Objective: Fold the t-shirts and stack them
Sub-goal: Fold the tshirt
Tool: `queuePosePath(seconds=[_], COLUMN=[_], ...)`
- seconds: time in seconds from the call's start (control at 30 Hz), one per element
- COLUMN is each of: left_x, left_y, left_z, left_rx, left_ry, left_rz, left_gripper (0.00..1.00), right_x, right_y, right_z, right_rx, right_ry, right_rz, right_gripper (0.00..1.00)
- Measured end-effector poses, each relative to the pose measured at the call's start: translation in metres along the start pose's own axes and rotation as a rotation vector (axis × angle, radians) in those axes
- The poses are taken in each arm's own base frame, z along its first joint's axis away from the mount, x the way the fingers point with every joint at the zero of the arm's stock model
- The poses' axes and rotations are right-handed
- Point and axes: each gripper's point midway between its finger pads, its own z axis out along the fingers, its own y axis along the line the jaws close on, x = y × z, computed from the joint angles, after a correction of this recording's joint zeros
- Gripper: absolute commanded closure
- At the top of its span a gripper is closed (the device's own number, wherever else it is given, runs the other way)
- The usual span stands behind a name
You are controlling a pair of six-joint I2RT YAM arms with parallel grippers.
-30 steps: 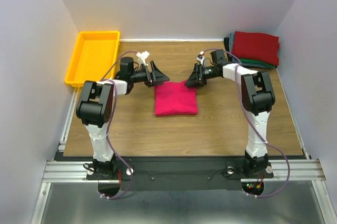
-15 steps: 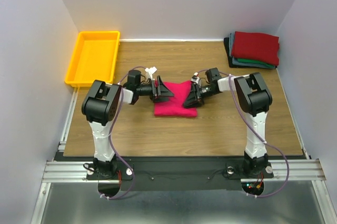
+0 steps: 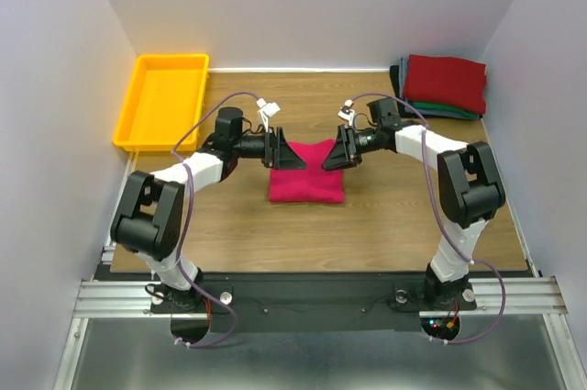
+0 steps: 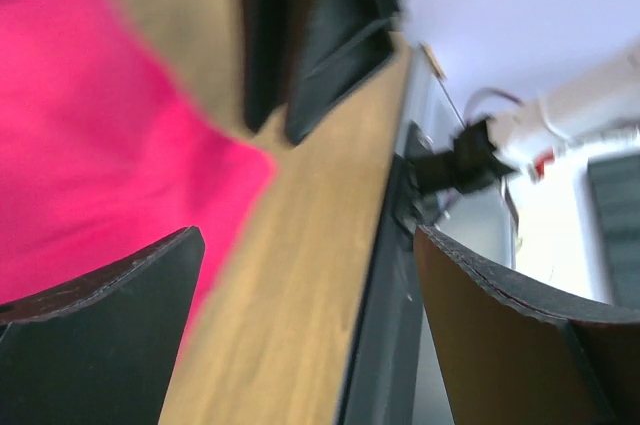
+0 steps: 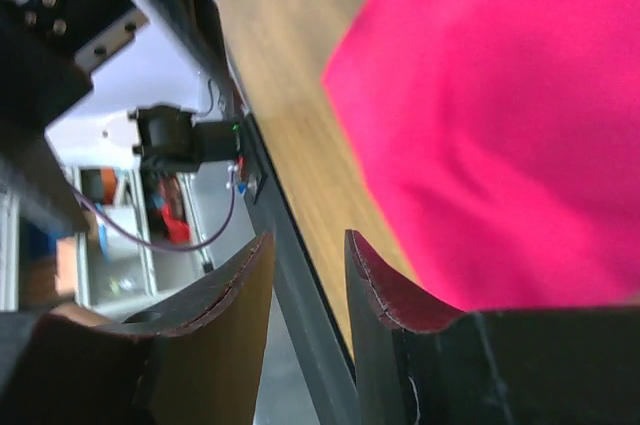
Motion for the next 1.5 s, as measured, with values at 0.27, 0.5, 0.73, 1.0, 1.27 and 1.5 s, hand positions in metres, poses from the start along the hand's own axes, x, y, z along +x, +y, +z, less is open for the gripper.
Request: queuePosePath(seconds=[0.27,0.5,0.73,1.0,1.27,1.5], left_x=[0.072,0.094,0.085,0.016,-0.048,-0.046], left_y=[0.007,0.063,0.069,0.038,-0.056,-0.051], left_z=[0.021,0.007,-0.013,-0.045,-0.045,-0.026], left_rx=[0.038,-0.008,-0.029,-0.267,-0.418,-0.391], left_ry=[0.155,0.188,0.178,0.123,-0.005,0.093], left_rz=[-0.094,-0.294,-0.251,0.227,1.082,1.288], left_gripper=[0.12,0.13,0.02,0.01,0.01,0.02], right_x=[0.059,0.081,0.068,0.038,-0.025,-0.050], right_y=[-0.020,-0.068,-0.071,-0.032,-0.005,-0.021], right_z=[0.037,0.039,0.018,-0.028,-0.099,-0.120], right_rx=[0.000,0.047,0.092,0.244,0.590,0.753], right_ry=[0.150,0.181,0.125,-0.007,-0.253,-0.307], right_rz=[0.083,0.201,0.160,-0.098,-0.426,-0.467], right_gripper=[0.63,0.67,0.67,0.43,0.00,0.00])
